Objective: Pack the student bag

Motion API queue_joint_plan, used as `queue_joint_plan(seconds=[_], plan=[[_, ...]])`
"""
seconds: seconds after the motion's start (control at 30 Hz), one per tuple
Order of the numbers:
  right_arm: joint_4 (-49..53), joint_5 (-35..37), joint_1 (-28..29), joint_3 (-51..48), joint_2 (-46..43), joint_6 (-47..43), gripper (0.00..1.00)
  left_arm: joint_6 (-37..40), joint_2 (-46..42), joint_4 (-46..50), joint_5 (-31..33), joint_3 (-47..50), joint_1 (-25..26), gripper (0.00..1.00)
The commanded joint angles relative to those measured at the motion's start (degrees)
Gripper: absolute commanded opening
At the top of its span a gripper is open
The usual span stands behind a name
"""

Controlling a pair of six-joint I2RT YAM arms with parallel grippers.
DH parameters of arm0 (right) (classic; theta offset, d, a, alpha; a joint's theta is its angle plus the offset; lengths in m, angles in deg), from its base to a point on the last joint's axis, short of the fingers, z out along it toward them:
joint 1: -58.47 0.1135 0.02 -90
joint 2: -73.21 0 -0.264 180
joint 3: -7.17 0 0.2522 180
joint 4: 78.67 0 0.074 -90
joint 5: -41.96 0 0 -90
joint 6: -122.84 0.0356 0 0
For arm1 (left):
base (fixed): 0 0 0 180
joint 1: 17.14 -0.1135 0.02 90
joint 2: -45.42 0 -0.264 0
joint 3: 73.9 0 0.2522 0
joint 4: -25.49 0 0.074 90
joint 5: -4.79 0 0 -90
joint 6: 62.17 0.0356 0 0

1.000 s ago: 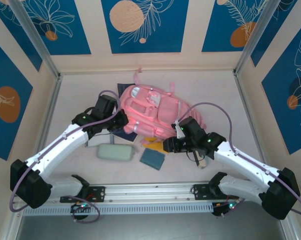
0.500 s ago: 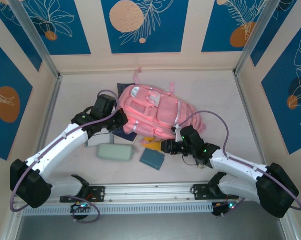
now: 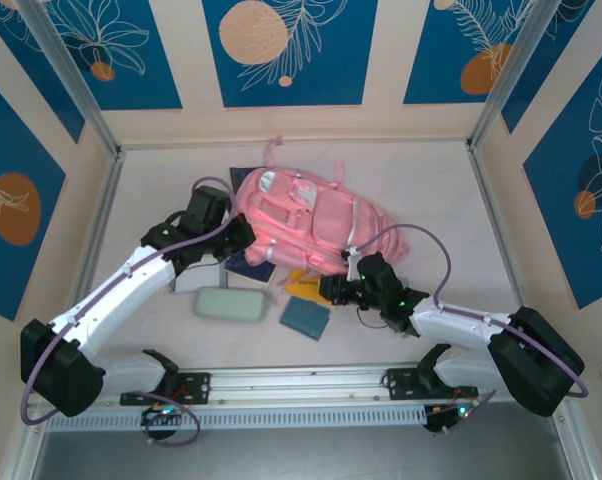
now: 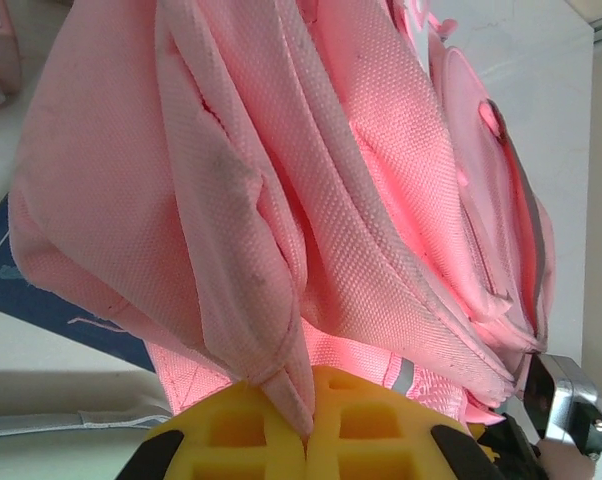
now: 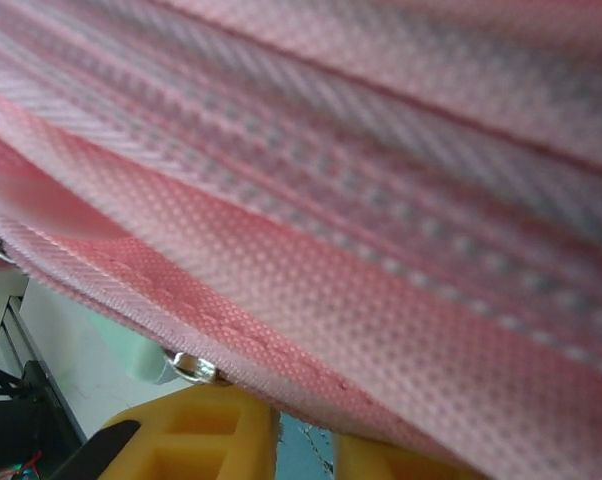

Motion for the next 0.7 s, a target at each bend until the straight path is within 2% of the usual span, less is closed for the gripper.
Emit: queue_joint_plan(seconds=[0.0,0.3,0.53,0.57,0.67], plan=[[-3.48,2.69,-0.41,1.41,-0.10,0.05,0.14,-0.26,-0.90,-1.89,-1.73,-2.99,-0.23,0.00],[2.06,3.23,-1.33,0.45,-5.31,-1.48,0.00,-0.04,-1.20,-1.66,-0.35,-1.22,-0.91,0.00],[5.22,1.81,-1.82,-0.28,-10.54,-4.00,0.00,0.01,-1.55,-1.99,-0.53,-0.56,-1.79,0.00],[3.38,1.42,-1.79,-1.33,-11.48,-4.35,0.00,0.01,-1.66,-2.40,-0.84,-0.46,-1.83,0.00],[-4.12,1.21,-1.93,-4.85,-13.88,-5.12,0.09,-0.54,-1.77,-3.52,-1.81,-0.47,-1.80,0.00]])
